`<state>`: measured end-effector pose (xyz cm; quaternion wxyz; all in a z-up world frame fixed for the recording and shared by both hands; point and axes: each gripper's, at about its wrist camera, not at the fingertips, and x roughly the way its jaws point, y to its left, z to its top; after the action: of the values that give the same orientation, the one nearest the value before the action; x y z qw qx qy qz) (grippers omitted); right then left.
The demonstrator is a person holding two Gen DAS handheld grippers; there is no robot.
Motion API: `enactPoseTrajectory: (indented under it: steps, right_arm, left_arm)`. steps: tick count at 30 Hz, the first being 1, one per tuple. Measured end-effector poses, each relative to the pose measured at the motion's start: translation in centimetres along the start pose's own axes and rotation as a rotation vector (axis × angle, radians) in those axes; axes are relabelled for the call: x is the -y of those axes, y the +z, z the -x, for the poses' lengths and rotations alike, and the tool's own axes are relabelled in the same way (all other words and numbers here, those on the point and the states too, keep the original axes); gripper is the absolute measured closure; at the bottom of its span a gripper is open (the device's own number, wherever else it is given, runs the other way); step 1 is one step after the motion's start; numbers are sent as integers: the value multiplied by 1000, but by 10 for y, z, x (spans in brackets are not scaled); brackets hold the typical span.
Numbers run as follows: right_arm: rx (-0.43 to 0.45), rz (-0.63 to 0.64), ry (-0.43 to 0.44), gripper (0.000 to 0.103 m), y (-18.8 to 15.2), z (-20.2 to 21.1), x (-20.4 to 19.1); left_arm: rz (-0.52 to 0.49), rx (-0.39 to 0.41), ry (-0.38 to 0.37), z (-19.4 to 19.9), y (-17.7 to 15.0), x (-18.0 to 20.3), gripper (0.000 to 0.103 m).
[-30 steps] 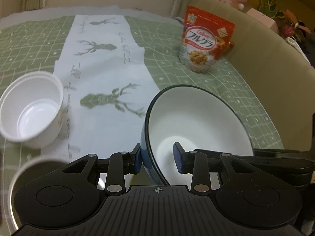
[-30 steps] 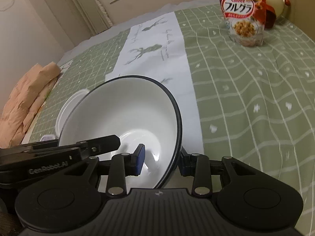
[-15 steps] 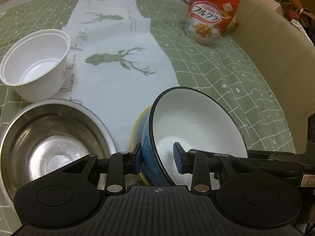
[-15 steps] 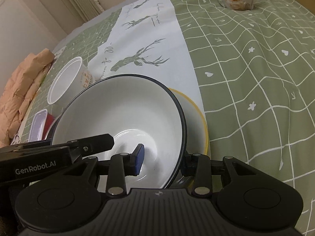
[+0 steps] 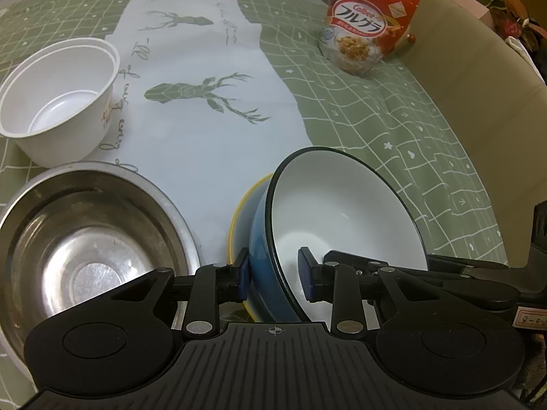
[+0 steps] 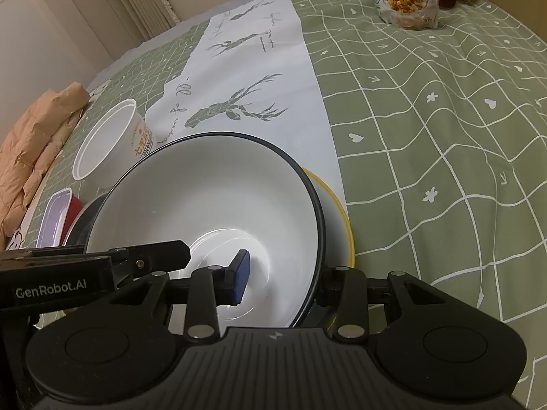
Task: Organize plates and bowls
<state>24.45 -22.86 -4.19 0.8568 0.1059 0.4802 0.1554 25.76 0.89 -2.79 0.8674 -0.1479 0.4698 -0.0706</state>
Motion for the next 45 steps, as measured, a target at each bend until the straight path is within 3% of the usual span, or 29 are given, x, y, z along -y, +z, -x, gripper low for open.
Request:
enactPoseTrajectory:
  steps: [17,23,31,35,42,45]
  right_arm:
    - [8,-3,6,65,3,7,2]
    - [21,-14,7,65,5,10,6]
    - [67,0,-7,64,9,21,3]
    - [69,-2,-15,64,7,20,4]
    - [75,-7,-18,65,5,20,6]
    - [120,12,-47,65,2,28,3]
  left_arm:
    - [76,8,-49,8,9,-20,77]
    - [67,17,-32,11,10,-19,77]
    - [64,88,9,28,19,-23,77]
    - [53,76,56,23,17,-23,77]
    - [23,29,42,12,8,-15,77]
    - [16,31,46,12,8,-14,77]
